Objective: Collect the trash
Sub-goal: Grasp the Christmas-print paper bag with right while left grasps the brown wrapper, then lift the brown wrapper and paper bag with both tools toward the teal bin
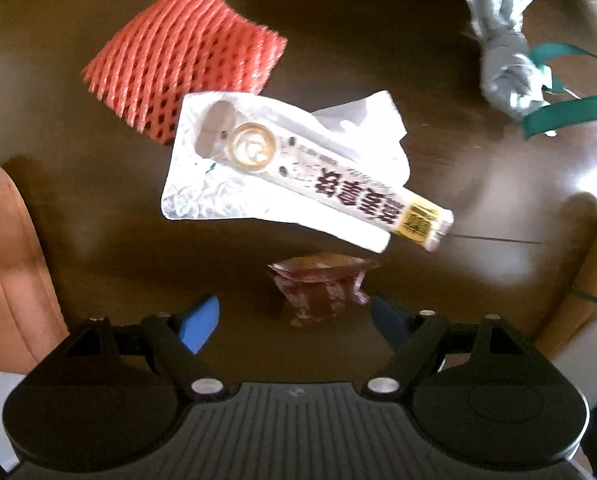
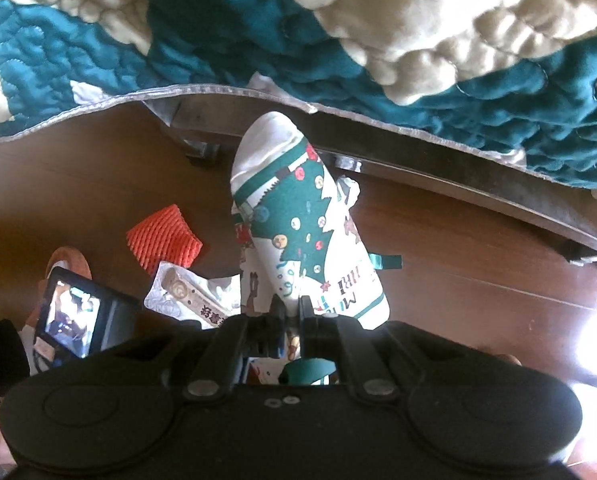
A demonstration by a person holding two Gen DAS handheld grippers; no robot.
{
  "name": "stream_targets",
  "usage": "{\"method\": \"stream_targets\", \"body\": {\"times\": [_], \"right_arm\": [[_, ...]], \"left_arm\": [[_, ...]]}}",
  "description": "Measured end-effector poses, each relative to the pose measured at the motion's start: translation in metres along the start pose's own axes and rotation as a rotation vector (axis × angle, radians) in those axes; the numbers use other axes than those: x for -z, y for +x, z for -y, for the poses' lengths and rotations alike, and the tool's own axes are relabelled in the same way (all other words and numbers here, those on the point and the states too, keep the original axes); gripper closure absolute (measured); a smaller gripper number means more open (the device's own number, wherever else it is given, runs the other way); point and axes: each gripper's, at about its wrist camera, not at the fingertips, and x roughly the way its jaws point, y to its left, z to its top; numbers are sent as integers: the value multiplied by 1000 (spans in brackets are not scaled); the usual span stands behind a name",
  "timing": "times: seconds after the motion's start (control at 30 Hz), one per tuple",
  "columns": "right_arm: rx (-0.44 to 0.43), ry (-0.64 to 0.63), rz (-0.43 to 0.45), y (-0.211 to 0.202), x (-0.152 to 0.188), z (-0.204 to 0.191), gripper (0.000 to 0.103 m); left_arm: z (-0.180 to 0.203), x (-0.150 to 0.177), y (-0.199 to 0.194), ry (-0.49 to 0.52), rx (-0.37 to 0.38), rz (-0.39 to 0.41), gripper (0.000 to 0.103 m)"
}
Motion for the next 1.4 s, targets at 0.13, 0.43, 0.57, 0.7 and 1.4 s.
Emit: {"method": "stream_targets", "body": {"times": [0.13,0.43,0.57,0.7,1.4], "right_arm": [[-1,9,-18,5,1,3,98],[22,-2,-41,14,4,-1,98],[36,-10,-35,11,2,-3,98],[47,-20,-11,5,2,-8,98],[26,37,305,-169,58,-59,98]], "left_arm": [[-1,0,9,-10,18,-19,37],[-6,-3,12,11,58,-15,55],[-10,2,2,13,37,-16,56],[-9,12,-15,33,40,9,56],[7,83,-285,211,32,497,56]]}}
